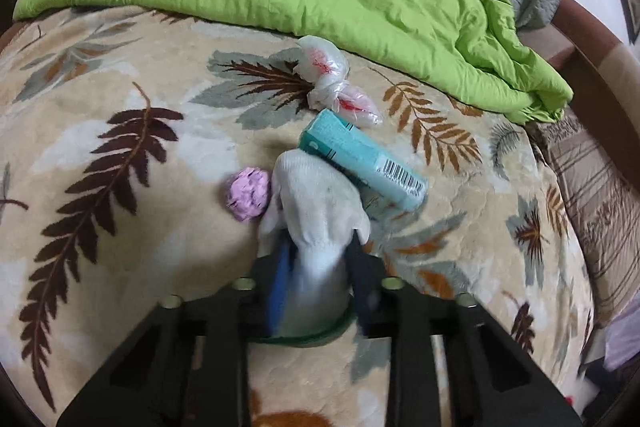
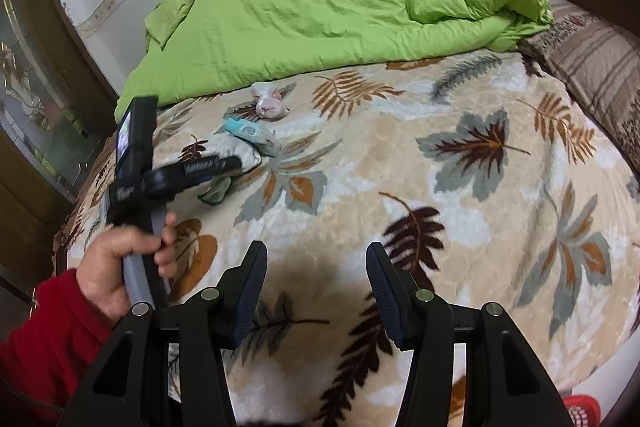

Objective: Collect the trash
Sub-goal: 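Grasp the white glove with the left tool, then grasp the teal snack bag with the right tool while the left tool holds the glove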

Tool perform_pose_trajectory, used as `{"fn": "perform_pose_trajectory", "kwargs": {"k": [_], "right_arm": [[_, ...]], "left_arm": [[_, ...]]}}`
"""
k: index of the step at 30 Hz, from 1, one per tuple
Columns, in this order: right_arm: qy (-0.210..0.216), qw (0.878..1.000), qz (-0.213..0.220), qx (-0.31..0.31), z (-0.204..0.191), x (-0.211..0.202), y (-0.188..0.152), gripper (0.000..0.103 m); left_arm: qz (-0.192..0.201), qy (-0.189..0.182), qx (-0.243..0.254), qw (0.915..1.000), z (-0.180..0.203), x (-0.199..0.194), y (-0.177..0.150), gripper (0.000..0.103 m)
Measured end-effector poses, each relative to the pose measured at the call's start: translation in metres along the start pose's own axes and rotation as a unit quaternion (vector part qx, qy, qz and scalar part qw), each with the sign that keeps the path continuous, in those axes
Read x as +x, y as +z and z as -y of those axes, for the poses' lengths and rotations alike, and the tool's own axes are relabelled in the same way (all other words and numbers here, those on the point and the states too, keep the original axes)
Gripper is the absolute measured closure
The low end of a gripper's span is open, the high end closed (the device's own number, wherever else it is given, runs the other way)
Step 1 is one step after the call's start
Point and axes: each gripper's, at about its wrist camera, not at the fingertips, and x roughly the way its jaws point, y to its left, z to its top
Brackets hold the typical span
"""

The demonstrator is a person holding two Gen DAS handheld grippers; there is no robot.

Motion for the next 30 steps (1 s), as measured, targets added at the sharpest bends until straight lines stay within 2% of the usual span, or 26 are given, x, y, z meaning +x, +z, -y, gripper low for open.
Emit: {"fn": "perform_pose_trajectory", "kwargs": {"k": [7,11,14,21,25,30], "right_arm": [[0.018,0.999,0.006,-0.041,-0.025,0.028,0.032,0.047],[0.025,0.996,-0.01,-0.088,-0.05,0.064,0.051,0.047],[0.039,0.992,-0.021,-0.117,-0.067,0.092,0.059,0.045],[0.05,0.987,-0.045,-0.145,-0.085,0.16,0.092,0.038],[0.071,0.988,-0.072,-0.117,-0.08,0.201,0.11,0.034],[0.104,0.984,-0.11,-0.094,-0.081,0.226,0.107,0.032]], "left_arm": [[0.033,-0.015,0.016,0.9992,-0.015,-0.067,-0.034,0.085],[0.063,-0.006,-0.008,0.998,-0.036,-0.096,-0.056,0.085],[0.079,0.014,-0.021,0.9966,-0.051,-0.1,-0.061,0.085],[0.076,0.022,-0.051,0.9956,-0.076,-0.093,-0.059,0.085],[0.07,0.025,-0.051,0.9959,-0.075,-0.088,-0.059,0.085],[0.07,0.031,-0.045,0.9961,-0.072,-0.085,-0.059,0.085]]}}
